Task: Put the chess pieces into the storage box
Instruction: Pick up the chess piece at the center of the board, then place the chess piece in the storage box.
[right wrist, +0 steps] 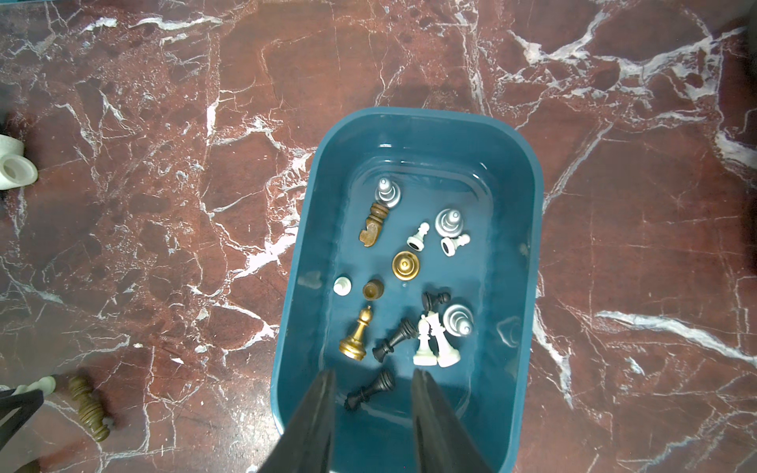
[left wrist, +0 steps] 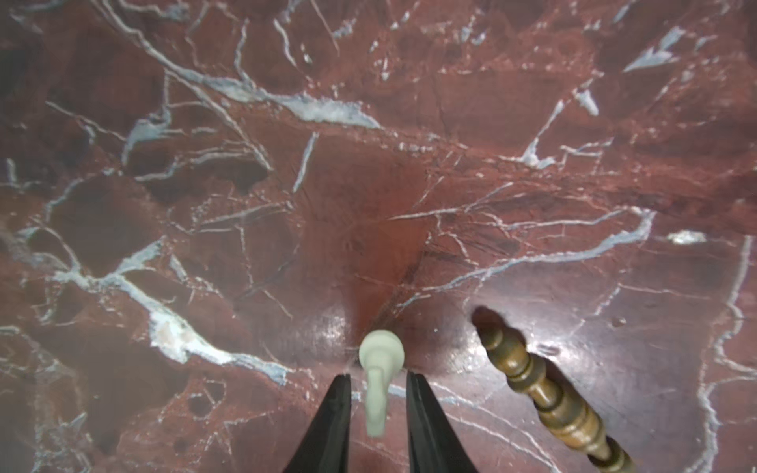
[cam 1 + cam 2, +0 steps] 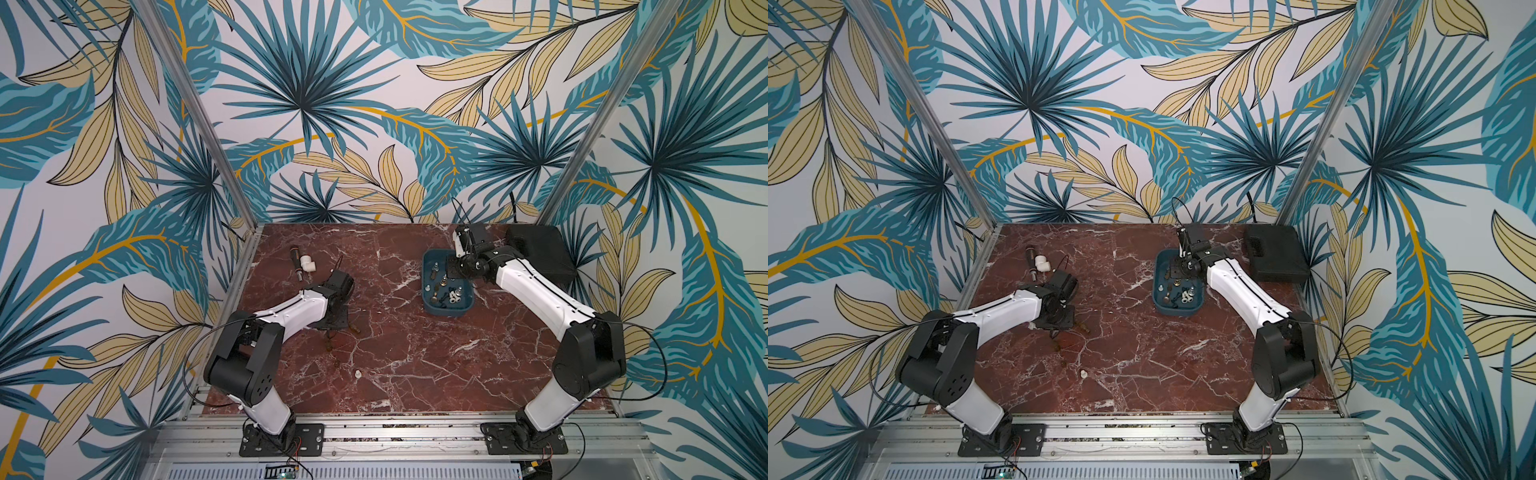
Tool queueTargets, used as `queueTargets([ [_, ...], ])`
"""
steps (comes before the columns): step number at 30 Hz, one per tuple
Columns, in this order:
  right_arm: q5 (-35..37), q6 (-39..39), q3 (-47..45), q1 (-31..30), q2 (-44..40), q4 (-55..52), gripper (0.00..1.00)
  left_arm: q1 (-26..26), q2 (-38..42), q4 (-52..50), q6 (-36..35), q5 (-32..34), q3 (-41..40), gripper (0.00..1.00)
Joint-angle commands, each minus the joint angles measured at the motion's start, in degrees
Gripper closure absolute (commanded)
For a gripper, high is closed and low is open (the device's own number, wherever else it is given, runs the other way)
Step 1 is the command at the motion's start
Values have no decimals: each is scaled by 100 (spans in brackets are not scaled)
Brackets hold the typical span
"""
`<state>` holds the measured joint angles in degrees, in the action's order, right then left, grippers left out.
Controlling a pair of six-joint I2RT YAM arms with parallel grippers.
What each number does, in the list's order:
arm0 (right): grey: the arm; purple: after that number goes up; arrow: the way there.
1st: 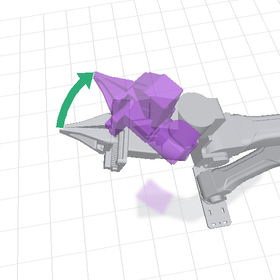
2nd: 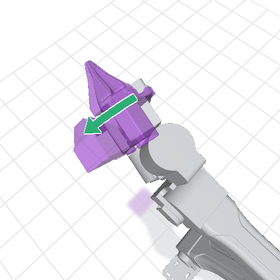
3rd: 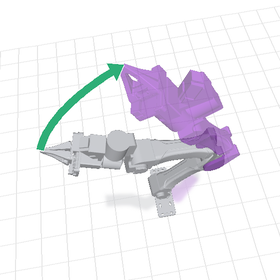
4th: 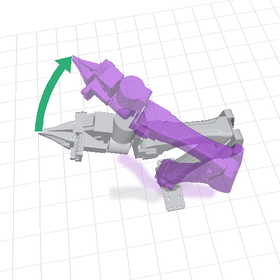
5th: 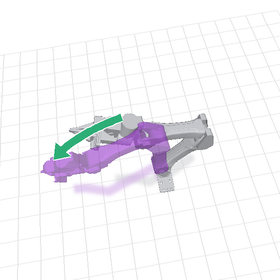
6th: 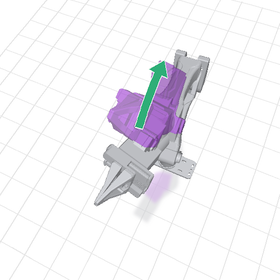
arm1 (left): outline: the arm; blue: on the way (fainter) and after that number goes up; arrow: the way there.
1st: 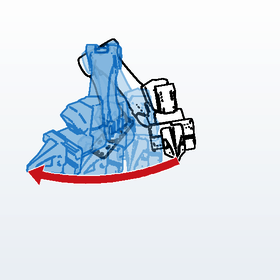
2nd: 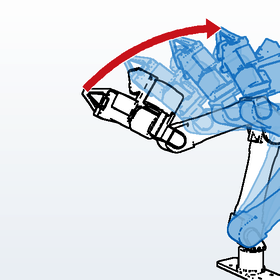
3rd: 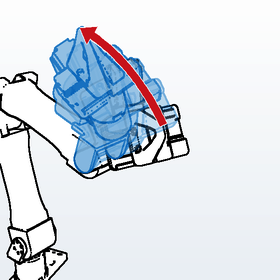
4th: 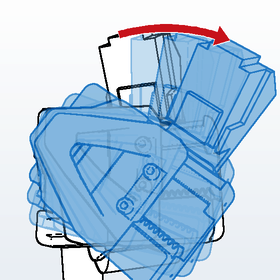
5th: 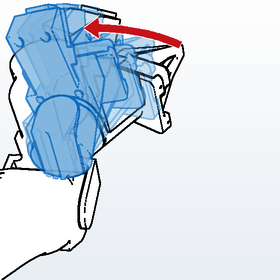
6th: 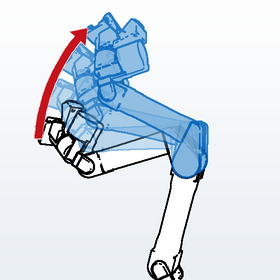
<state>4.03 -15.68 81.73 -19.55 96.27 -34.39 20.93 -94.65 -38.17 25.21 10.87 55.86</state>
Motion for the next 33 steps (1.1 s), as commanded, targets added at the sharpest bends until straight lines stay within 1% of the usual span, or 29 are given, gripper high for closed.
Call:
queueTargets([
  [1,58,-5,108,-47,-44,-105,64,-69,-112,183,-129,-35,144,73],
  [7,116,-5,129,-63,-20,-129,64,-71,-212,185,-199,-110,263,83],
  [10,130,-6,123,-58,-39,-138,64,-71,-170,121,-218,-93,285,90],
  [12,145,-1,127,-62,-51,-154,64,-74,-105,20,-232,-84,335,98],
  [13,154,6,139,-59,-69,-155,64,-72,-53,-41,-243,-80,374,100],
  [17,256,51,184,-63,-202,-199,64,-54,255,-318,-245,-112,690,100],
  [21,353,85,131,-60,-453,-217,64,263,417,-375,-261,-292,1341,100],
  [25,421,83,-52,-59,-716,-200,64,905,-55,-373,-376,-368,2434,100],
  [28,586,122,-234,-51,-925,-182,64,1316,-572,-84,-549,-507,3170,100],
  [30,700,143,-344,-46,-1065,-182,64,1501,-962,146,-682,-716,3606,100],
  [33,765,153,-521,-14,-1285,-169,64,1620,-1551,574,-720,-1358,4073,100],
])
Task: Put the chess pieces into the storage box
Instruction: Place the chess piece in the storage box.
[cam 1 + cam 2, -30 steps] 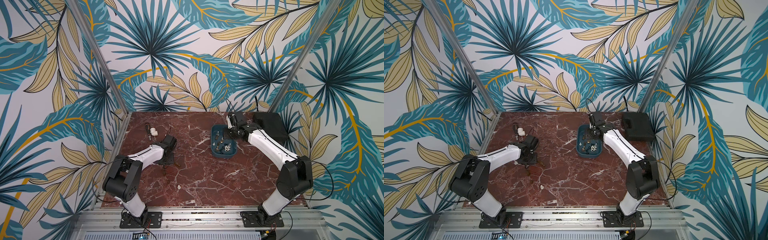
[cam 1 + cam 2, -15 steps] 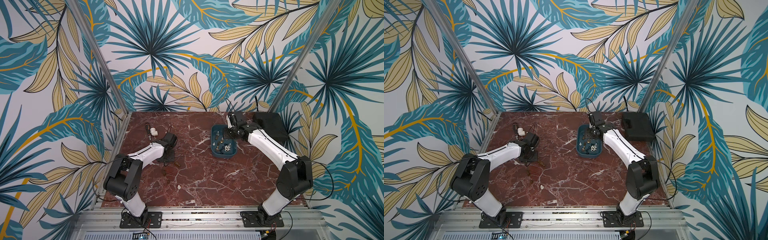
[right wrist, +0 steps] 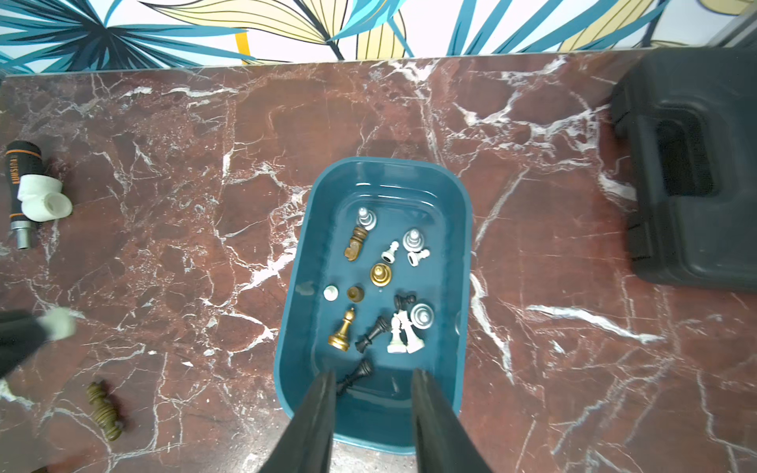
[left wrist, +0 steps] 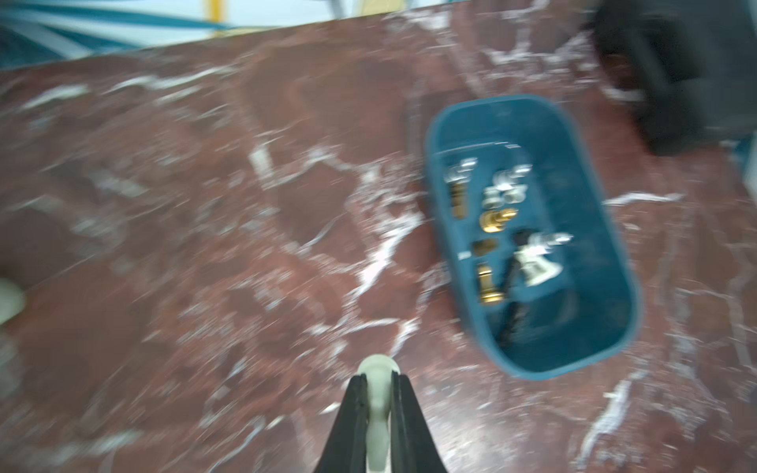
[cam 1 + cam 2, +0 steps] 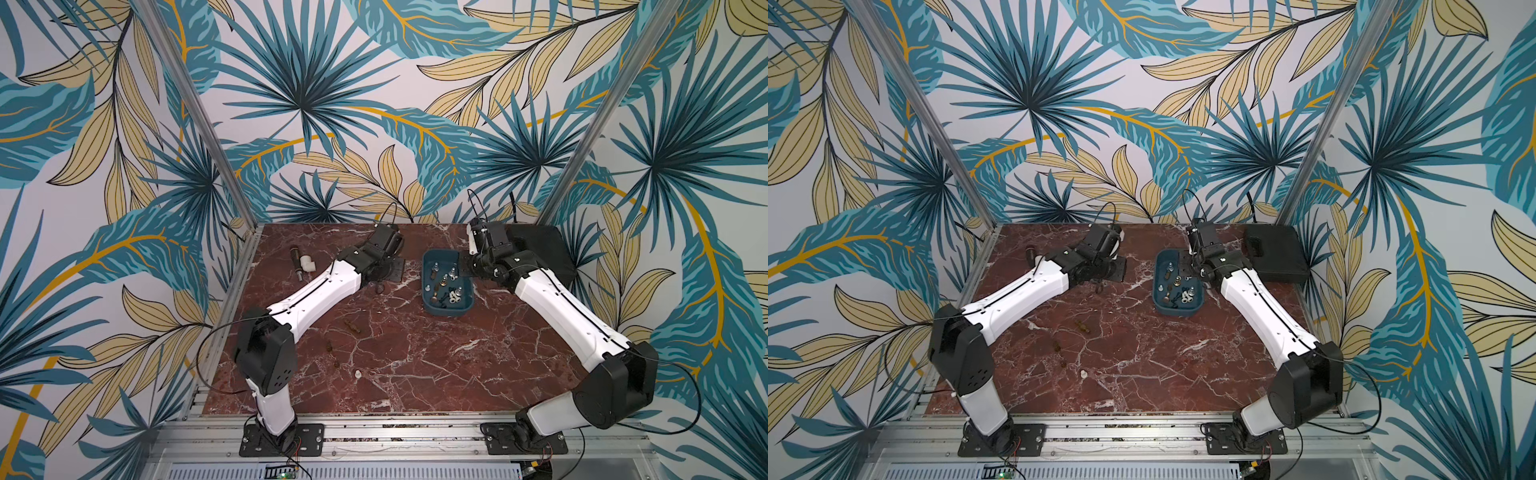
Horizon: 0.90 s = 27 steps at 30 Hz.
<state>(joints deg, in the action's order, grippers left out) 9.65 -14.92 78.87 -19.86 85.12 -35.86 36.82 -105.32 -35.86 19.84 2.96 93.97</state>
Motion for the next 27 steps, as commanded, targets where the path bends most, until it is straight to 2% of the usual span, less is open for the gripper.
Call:
queueTargets([
  [1,212,74,-285,21,-233,-26,64,57,-661,499,-182,-725,386,100],
  [5,261,94,-457,45,-379,-18,64,210,-1166,866,-301,-1134,778,100],
  [11,213,103,-536,85,-387,1,64,572,-1756,568,-690,-1271,1345,100],
  [22,116,130,-471,88,-364,61,64,792,-2587,171,-907,-1024,1711,100],
  [25,135,119,-487,93,-391,62,64,805,-2665,188,-872,-1011,1764,95],
  [27,141,112,-495,91,-422,62,64,801,-2708,172,-868,-988,1812,87],
])
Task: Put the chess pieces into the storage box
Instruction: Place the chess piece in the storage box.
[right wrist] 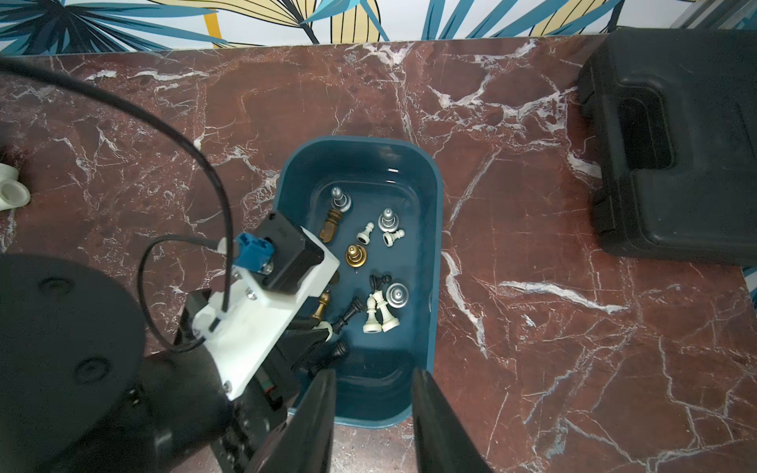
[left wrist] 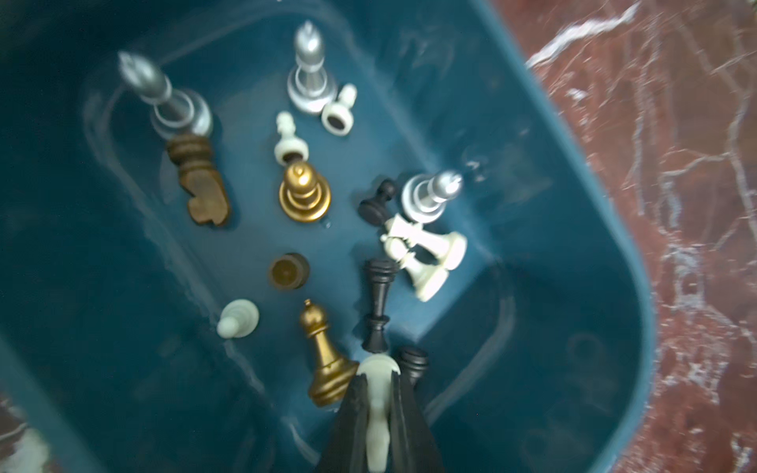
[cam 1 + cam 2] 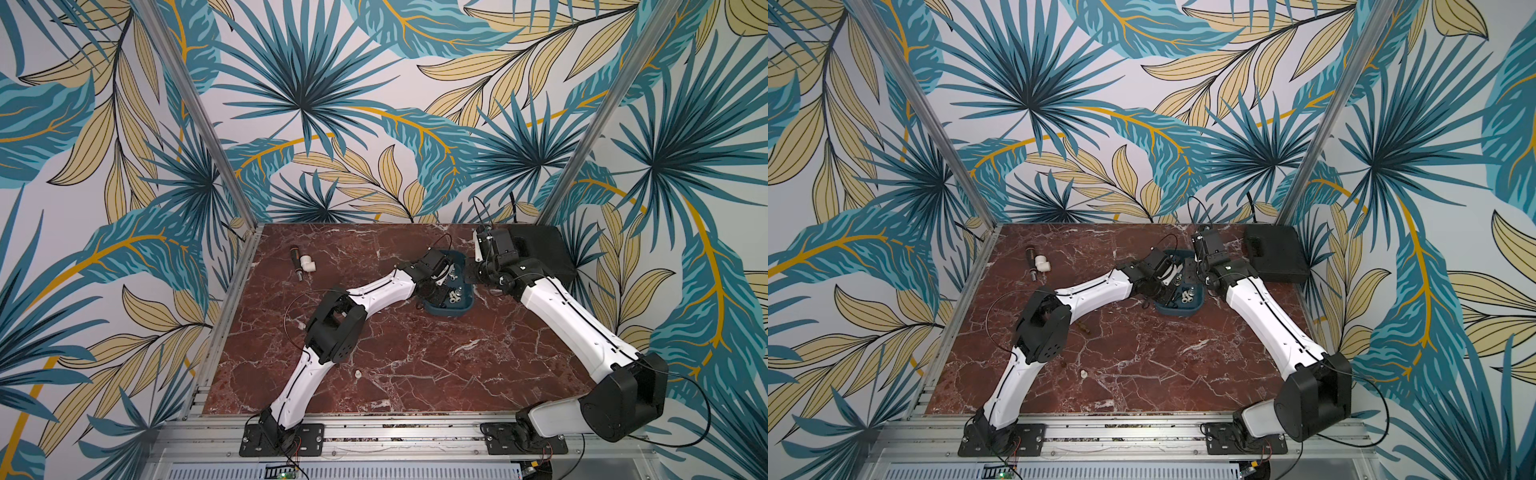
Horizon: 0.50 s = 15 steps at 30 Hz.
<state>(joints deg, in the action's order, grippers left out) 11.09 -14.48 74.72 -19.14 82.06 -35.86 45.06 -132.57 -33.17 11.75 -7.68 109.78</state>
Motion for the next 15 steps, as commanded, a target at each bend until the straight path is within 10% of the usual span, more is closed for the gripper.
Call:
queueTargets([
  [1,-2,56,-80,23,-127,62,64,-23,8,-115,-59,108,266,83],
  [15,-303,-57,-207,6,-779,-90,63,-6,1202,-115,3,457,121,68],
])
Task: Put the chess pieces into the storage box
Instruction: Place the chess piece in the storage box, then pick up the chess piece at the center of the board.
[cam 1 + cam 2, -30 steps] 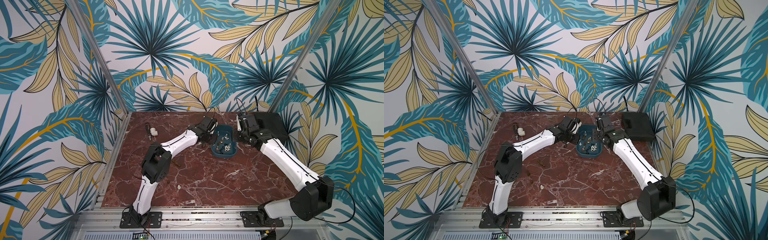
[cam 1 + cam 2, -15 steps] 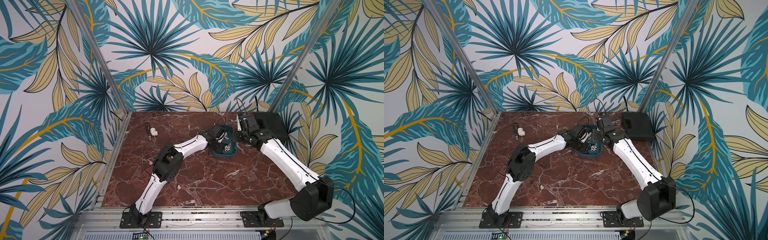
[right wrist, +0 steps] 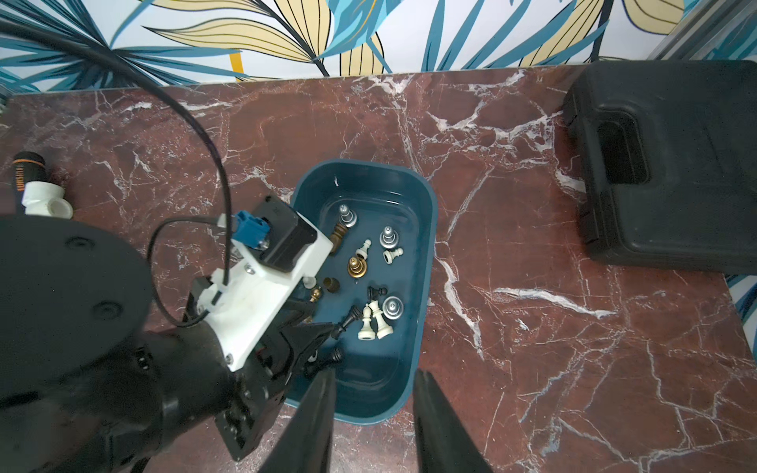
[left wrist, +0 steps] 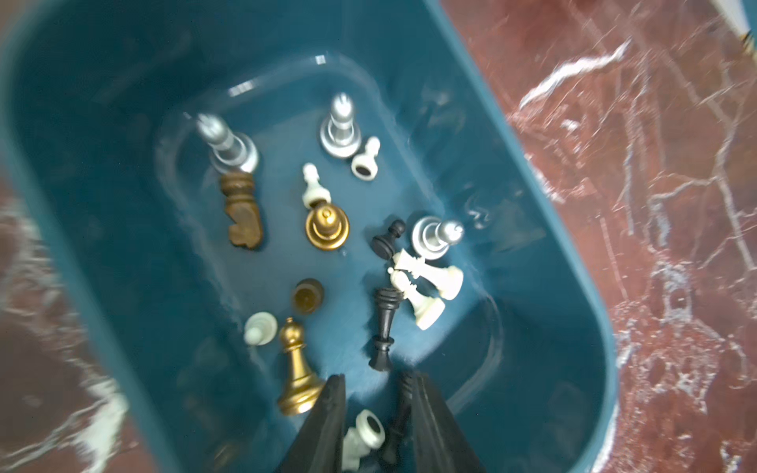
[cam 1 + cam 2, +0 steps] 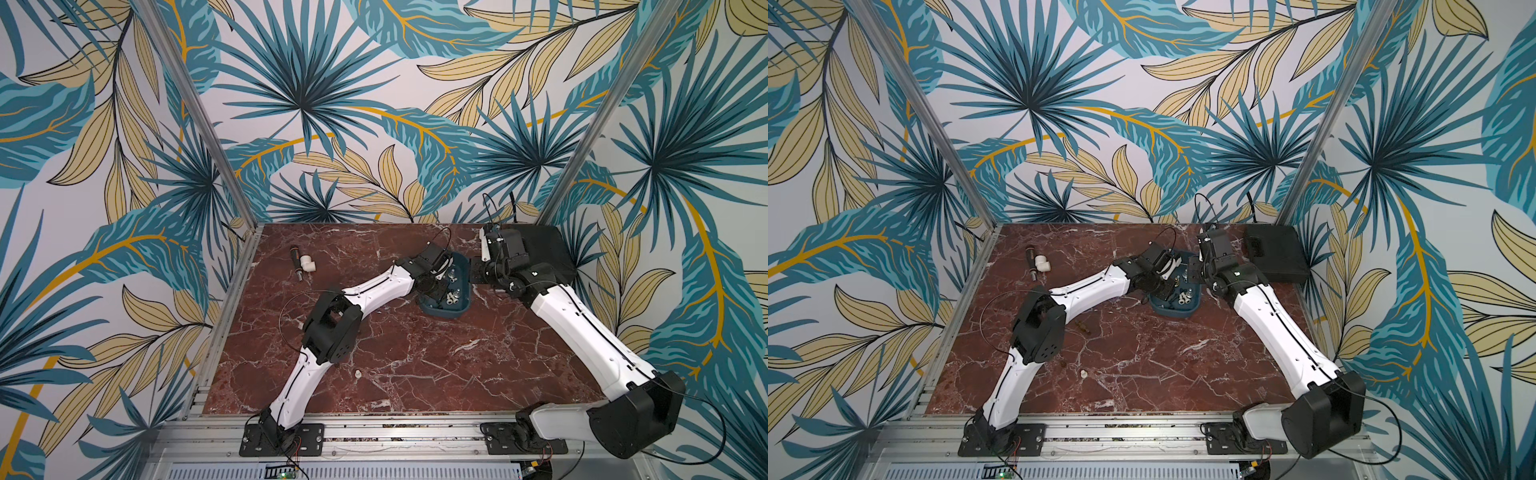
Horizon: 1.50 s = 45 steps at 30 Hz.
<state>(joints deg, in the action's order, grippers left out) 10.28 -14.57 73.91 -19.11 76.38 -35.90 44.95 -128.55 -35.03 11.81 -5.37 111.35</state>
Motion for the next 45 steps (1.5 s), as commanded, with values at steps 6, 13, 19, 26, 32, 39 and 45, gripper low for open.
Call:
queueTargets([
  [6,-677,21,-283,-589,-396,47,63,-17,2312,379,22,1286,-1420,68],
  [13,-781,-112,-229,-1706,216,549,63,-639,4230,287,586,2682,-3496,69],
  [19,-1269,-144,124,-2457,1424,986,63,-1659,5648,-6,991,3037,-4823,69],
  [26,-1605,-20,838,-3080,2865,1087,63,-2360,6509,-215,995,3339,-5334,69],
  [32,-1687,107,1552,-3281,3900,836,63,-2495,6727,-99,909,3586,-5378,69],
  [39,-1502,318,2184,-3318,4648,496,62,-2532,6790,-4,879,3551,-5383,69],
  [45,-1493,435,2509,-3340,5073,269,62,-2540,6842,14,871,3551,-5440,69],
])
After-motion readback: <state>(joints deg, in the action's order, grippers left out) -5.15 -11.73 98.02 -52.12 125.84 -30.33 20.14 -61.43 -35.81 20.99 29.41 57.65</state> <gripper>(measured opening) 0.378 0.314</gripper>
